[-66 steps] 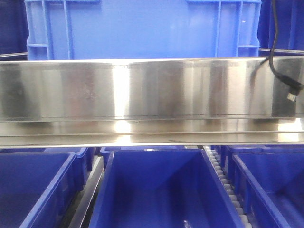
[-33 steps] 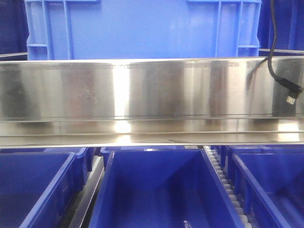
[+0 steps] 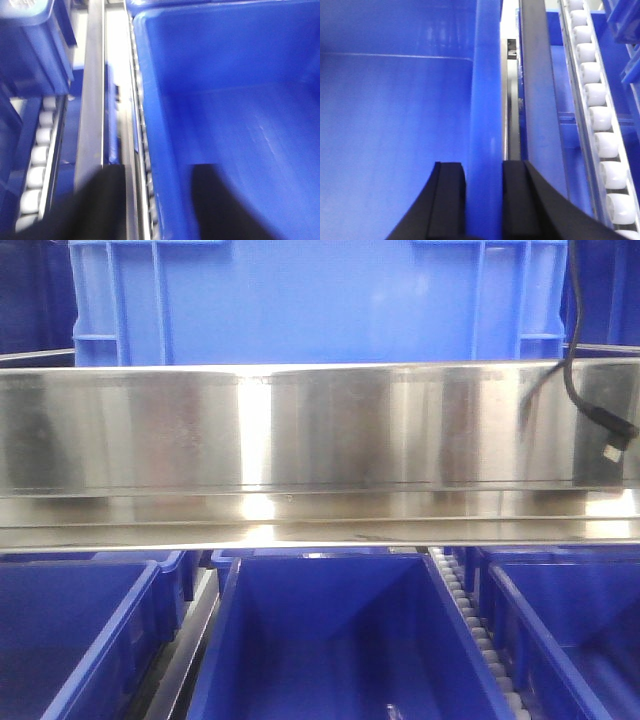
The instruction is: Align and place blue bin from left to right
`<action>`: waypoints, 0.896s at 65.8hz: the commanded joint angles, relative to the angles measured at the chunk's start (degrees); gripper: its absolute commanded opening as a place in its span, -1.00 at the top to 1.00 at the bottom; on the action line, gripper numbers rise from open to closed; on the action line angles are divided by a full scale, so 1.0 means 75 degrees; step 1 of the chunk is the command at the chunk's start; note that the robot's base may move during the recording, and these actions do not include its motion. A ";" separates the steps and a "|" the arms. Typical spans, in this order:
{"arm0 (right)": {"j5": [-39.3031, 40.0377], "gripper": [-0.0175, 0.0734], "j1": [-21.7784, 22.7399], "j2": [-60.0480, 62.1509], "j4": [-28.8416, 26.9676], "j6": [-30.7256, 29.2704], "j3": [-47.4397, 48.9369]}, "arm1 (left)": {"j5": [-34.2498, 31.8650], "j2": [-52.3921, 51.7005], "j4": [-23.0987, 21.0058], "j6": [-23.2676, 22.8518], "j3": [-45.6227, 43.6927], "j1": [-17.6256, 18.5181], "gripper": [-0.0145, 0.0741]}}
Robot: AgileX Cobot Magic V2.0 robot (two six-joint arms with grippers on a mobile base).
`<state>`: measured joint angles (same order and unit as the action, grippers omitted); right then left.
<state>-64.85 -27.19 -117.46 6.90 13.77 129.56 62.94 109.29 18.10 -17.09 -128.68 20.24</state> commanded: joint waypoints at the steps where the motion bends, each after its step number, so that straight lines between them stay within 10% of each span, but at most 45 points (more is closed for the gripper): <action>1: -0.0089 0.77 0.0024 0.0059 0.0276 -0.0064 0.0052 | -0.0165 0.0141 0.0272 -0.0438 -0.0044 0.0111 0.03; 59: 0.0023 0.77 0.0019 0.0059 0.0276 -0.0064 0.0052 | 0.0425 0.1155 -0.0057 -0.1023 -0.0629 -0.0154 0.03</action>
<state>-64.85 -27.19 -117.46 7.21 13.66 129.56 66.37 118.08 18.95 -24.17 -133.00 19.18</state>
